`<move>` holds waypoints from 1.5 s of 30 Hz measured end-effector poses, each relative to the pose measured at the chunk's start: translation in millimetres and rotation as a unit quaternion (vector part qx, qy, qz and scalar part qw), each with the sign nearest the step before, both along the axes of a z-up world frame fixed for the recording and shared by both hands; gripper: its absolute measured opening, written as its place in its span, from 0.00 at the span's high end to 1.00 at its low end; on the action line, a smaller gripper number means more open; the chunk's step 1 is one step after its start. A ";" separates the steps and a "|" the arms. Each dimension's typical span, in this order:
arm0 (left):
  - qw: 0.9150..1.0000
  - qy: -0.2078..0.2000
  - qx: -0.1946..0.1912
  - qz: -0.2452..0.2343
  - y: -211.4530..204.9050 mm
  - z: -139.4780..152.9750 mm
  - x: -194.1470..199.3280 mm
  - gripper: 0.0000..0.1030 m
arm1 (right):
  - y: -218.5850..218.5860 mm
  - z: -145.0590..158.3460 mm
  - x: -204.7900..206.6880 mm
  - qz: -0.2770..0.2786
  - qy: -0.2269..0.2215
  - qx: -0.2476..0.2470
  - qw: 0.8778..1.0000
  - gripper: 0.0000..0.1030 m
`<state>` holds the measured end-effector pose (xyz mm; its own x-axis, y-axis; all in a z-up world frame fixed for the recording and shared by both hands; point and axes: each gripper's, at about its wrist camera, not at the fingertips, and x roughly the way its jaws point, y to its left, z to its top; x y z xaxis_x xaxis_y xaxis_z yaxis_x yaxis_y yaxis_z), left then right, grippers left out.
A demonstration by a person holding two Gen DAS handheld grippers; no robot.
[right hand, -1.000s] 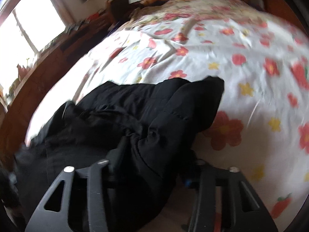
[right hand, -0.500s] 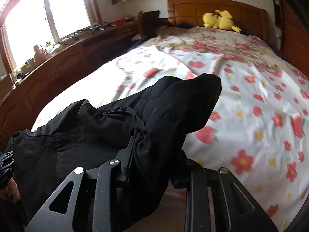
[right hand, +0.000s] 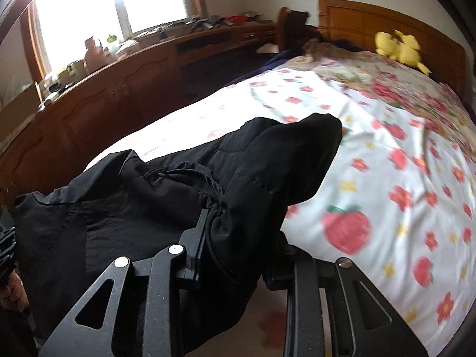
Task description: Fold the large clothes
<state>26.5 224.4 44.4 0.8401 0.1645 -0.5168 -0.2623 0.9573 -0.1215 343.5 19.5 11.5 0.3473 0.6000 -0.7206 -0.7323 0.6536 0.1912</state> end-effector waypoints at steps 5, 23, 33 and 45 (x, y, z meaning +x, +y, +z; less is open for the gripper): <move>0.999 0.008 0.013 0.035 19.0 -5.7 -11.8 0.97 | 50.3 -2.6 -4.9 0.019 0.000 0.002 1.000 0.71; 0.984 0.037 0.062 0.163 75.5 -6.2 -17.8 0.97 | 222.0 7.2 -33.8 0.078 -0.011 0.019 0.997 0.70; 0.979 0.066 0.041 0.189 67.2 -27.6 -18.7 0.96 | 265.6 4.1 -49.8 0.105 -0.033 -0.039 0.993 0.62; 0.969 0.071 0.084 0.221 42.4 -16.1 -38.3 0.81 | 219.3 -5.3 -88.3 0.139 -0.073 -0.065 0.985 0.51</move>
<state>-11.7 266.8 28.4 0.5911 0.5843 -0.5560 -0.6537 0.7509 0.0941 255.2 238.8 6.2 0.2877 0.5935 -0.7517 -0.9004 0.4350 -0.0011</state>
